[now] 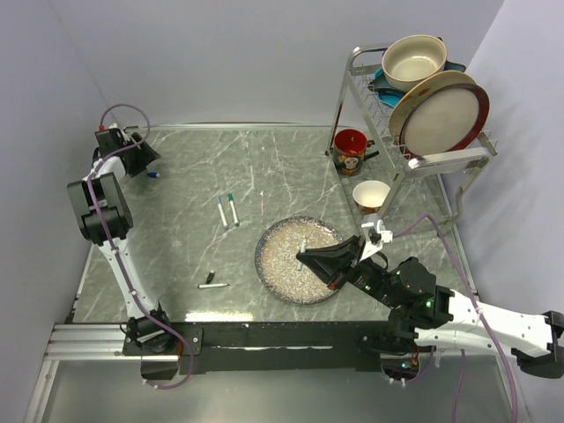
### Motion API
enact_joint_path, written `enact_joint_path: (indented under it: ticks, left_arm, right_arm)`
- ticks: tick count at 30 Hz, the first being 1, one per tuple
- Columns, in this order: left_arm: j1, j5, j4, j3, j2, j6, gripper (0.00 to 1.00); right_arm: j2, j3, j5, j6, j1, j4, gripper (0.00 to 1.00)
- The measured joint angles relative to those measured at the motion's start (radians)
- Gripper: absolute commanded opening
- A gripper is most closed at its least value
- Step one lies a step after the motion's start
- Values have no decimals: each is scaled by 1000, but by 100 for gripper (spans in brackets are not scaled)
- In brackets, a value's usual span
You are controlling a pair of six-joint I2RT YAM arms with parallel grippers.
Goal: Insert the pens into the pen caps
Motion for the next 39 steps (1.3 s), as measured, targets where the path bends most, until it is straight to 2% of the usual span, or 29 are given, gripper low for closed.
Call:
enact_joint_path:
  ticks: [14, 24, 30, 35, 39]
  left_arm:
    - [0, 53, -71, 18, 15, 61, 66]
    - [0, 27, -80, -148, -98, 142, 61]
    - [-6, 27, -99, -177, -123, 201, 60]
    - [-23, -17, -106, -182, -131, 237, 60]
    - [-40, -77, -108, -182, -132, 248, 55]
  right_arm:
    - [-18, 0, 2, 0, 0, -1, 0]
    - [-64, -18, 1, 1, 0, -8, 0]
    - [-85, -23, 1, 2, 0, -22, 0]
    - [-92, -31, 1, 3, 0, -27, 0]
    - [-94, -32, 1, 3, 0, -29, 0]
